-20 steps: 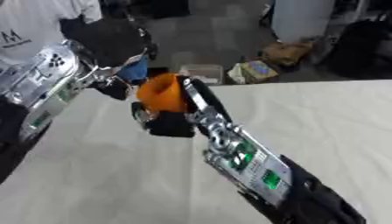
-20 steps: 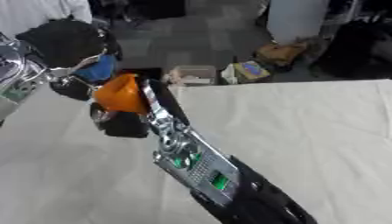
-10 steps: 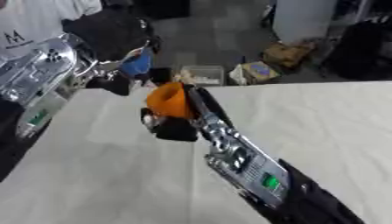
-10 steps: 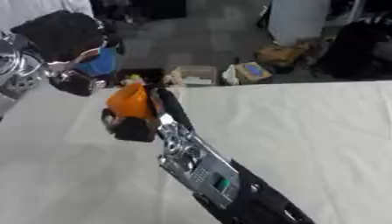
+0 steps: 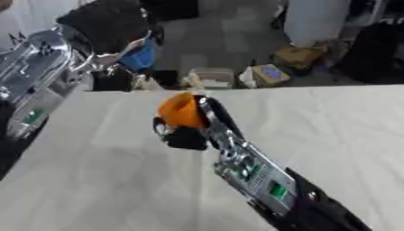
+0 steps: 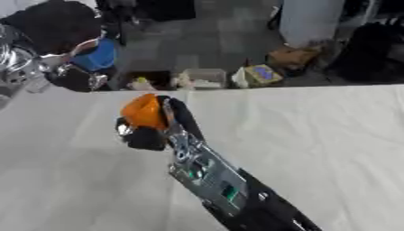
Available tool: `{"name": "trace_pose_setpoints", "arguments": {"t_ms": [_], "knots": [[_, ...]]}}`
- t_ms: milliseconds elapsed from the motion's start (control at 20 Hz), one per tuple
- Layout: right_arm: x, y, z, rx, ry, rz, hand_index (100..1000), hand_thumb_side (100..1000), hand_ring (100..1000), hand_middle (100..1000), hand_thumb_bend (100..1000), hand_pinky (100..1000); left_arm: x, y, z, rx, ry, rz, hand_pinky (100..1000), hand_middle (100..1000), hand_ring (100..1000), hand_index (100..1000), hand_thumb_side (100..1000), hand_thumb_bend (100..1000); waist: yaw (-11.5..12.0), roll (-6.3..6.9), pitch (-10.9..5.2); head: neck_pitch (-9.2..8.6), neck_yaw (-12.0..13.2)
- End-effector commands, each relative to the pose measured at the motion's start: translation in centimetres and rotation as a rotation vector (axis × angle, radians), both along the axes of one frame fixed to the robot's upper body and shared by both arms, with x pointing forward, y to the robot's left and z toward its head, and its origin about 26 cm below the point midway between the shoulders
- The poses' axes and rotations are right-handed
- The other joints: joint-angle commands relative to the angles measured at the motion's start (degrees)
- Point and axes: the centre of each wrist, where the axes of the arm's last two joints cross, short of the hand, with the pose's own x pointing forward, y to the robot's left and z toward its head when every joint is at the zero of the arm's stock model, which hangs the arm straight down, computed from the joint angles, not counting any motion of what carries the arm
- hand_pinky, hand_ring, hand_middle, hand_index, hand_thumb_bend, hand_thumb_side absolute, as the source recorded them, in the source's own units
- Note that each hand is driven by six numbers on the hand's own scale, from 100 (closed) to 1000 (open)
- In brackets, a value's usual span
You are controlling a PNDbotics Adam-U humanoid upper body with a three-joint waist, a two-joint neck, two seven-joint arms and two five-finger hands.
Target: Pour the contents of one cup into another cup.
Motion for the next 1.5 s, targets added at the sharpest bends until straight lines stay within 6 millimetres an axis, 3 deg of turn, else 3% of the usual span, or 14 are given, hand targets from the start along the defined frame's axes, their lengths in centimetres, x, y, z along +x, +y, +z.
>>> {"name": "trace_pose_setpoints", "arguments": {"t_ms": [50, 1050, 1500], "knots": [[0.2, -0.2, 0.9, 0.009, -0.032, -0.022, 572, 268, 484, 479, 100, 456, -0.7, 0.8, 2.0, -0.020, -0.051, 0.010, 123, 584, 532, 768, 100, 100, 0.22, -0.02, -1.50, -0.24, 0.07], [1.3, -0.4, 1.2, 0.069, -0.058, -0.058, 573, 261, 478, 479, 100, 459, -1.1, 0.1, 2.2, -0.015, -0.052, -0.007, 145, 584, 535, 772, 100, 100, 1.15, 0.30, -1.44, -0.53, -0.59], [1.3, -0.3, 1.1, 0.068, -0.054, -0.050, 573, 260, 474, 480, 100, 459, -1.4, -1.5, 2.3, 0.070, -0.083, -0.033, 245, 612, 577, 769, 100, 100, 1.24, 0.58, -1.51, -0.50, -0.70]]}}
